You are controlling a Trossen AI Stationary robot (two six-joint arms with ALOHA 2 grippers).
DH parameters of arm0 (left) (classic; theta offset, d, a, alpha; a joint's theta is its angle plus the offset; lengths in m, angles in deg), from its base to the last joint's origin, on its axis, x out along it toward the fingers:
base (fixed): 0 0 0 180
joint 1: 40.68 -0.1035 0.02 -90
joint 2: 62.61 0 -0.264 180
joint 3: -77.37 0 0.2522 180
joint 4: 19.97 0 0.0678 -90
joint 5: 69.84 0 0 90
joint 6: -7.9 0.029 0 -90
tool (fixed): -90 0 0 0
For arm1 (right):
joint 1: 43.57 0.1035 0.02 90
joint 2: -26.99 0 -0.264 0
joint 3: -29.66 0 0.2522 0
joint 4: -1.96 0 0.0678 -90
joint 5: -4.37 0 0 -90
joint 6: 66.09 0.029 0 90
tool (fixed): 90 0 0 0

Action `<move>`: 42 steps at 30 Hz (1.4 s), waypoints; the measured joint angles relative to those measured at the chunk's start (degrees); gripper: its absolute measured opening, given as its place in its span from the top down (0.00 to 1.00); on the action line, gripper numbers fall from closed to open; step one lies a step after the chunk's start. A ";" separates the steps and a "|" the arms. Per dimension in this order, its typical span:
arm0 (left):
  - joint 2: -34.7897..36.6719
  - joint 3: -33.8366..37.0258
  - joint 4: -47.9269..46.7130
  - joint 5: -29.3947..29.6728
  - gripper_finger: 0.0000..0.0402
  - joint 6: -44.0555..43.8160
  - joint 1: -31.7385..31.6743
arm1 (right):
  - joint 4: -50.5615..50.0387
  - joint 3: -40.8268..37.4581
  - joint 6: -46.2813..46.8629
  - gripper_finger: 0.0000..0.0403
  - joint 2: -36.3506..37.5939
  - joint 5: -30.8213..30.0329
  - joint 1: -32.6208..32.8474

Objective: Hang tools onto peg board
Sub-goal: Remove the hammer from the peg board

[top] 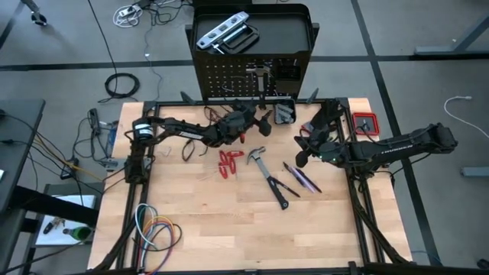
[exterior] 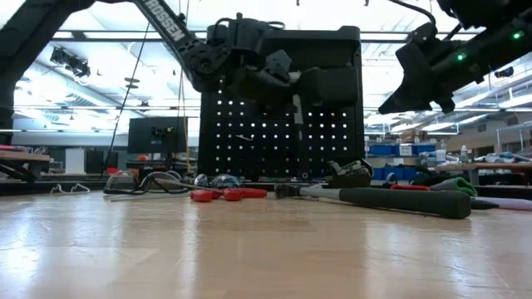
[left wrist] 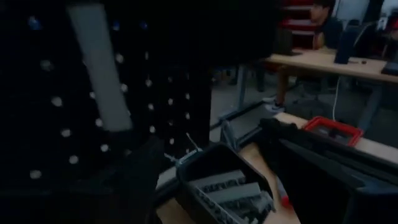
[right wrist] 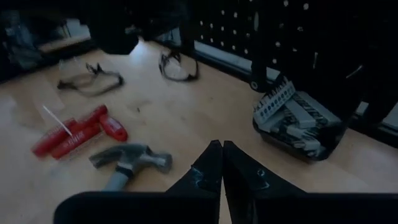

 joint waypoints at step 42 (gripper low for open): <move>-3.70 -10.02 -3.23 28.34 0.44 -0.07 3.63 | 6.24 1.38 -23.69 0.94 0.57 3.65 -3.50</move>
